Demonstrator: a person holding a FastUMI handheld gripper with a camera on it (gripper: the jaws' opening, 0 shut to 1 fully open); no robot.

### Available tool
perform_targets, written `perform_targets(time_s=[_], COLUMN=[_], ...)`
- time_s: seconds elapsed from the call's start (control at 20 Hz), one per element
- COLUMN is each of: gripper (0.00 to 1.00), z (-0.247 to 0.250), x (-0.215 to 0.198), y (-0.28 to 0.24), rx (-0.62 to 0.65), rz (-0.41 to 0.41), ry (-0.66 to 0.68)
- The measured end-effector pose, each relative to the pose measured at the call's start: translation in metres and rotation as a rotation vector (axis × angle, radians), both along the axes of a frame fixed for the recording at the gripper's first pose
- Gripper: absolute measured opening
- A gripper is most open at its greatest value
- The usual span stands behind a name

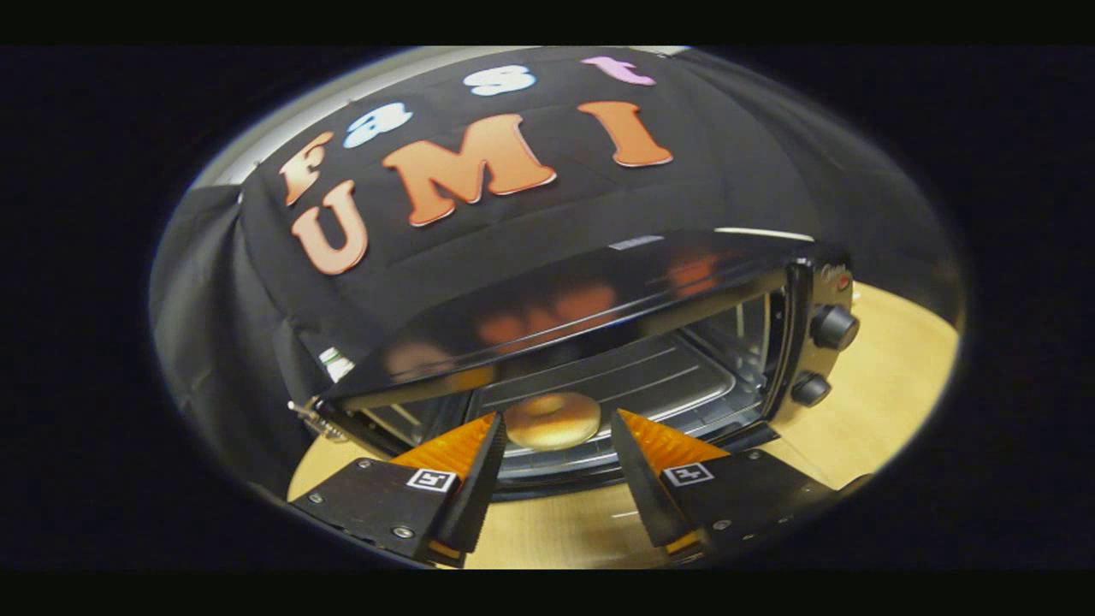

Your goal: Open the toaster oven, put the food inside, and close the toaster oven door.

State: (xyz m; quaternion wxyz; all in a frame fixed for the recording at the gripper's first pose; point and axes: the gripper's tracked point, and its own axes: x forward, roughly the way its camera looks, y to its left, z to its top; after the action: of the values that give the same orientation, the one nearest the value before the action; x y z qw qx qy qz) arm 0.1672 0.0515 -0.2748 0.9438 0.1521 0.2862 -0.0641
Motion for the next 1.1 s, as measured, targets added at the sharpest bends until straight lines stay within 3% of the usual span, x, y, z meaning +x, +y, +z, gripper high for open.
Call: perform_targets(time_s=[0.4, 0.7, 1.1], gripper=[0.88, 0.88, 0.89], z=[0.027, 0.018, -0.018], x=[-0.090, -0.151, -0.189], y=[0.016, -0.018, -0.037], rx=[-0.065, -0.073, -0.135], rz=[0.212, 0.183, 0.194], ry=[0.042, 0.114, 0.225])
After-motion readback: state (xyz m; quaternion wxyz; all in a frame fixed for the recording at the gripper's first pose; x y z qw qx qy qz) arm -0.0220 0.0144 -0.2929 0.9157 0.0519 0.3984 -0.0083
